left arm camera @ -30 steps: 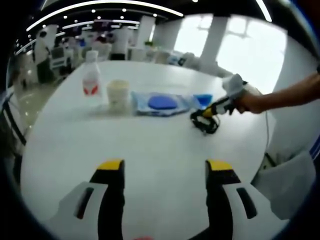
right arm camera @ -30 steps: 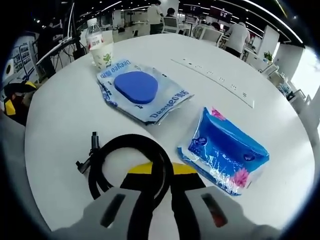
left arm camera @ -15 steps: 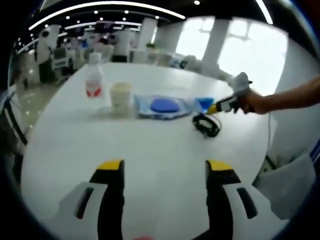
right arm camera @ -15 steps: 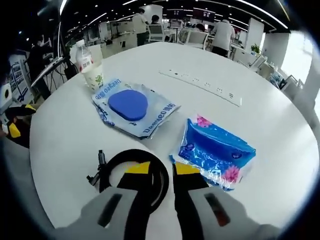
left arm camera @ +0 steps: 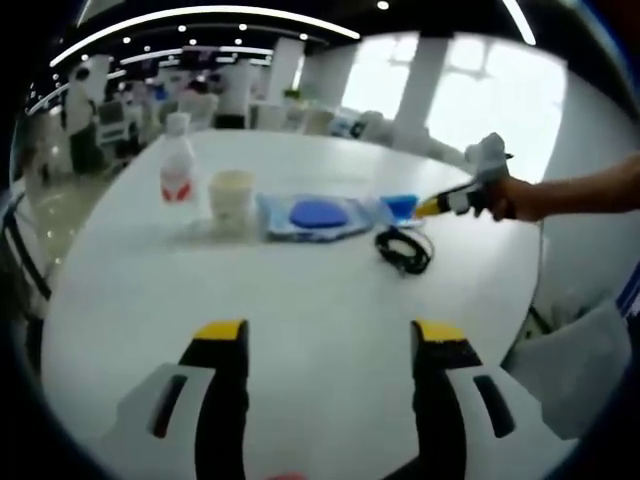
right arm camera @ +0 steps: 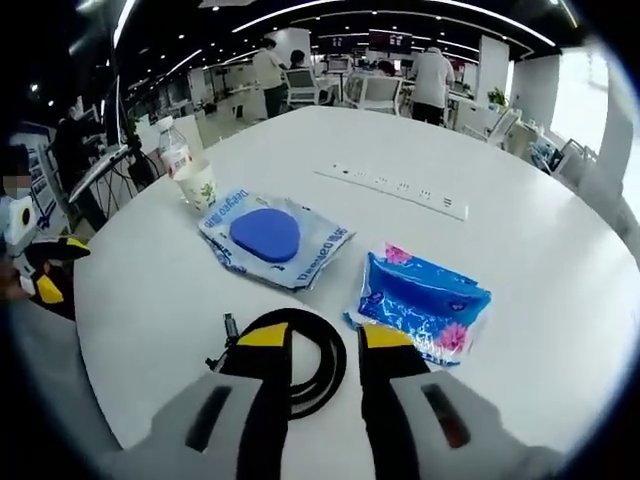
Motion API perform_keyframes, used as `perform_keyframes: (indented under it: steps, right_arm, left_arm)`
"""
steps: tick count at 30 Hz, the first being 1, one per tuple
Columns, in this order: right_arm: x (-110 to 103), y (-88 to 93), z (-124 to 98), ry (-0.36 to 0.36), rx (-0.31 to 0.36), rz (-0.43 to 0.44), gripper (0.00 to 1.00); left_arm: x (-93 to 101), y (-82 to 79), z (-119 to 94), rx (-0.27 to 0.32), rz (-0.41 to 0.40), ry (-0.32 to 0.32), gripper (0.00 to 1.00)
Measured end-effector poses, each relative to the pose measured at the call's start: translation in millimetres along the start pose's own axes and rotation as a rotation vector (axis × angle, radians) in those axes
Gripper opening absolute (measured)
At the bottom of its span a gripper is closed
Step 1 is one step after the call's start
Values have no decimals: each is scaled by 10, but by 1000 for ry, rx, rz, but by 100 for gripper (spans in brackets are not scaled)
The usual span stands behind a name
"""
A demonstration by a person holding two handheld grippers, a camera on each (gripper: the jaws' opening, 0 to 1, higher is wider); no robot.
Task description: Arrange the tabletop items into an orderly group along one side of the table until the central work area is clear of visible clutter.
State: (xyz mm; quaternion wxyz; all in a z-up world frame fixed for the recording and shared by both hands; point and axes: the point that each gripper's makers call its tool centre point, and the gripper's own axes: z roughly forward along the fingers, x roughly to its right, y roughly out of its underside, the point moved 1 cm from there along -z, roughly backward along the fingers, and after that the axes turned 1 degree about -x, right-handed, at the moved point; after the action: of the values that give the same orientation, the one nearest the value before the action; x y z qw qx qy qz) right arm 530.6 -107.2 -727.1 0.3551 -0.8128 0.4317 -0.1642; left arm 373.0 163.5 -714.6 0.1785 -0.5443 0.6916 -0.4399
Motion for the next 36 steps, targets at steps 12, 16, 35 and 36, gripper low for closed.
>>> perform_keyframes:
  steps: [12, 16, 35, 36]
  right_arm:
    - [-122, 8, -412, -5, 86, 47, 37]
    - [-216, 0, -531, -30, 139, 69, 46]
    - [-314, 341, -873, -26, 188, 113, 61]
    - [-309, 349, -880, -23, 193, 120, 62]
  left_arm:
    - [28, -36, -7, 15, -16, 5, 63]
    - [36, -57, -16, 21, -11, 6, 63]
    - [23, -86, -115, 15, 26, 19, 65]
    - [18, -90, -127, 15, 26, 18, 65]
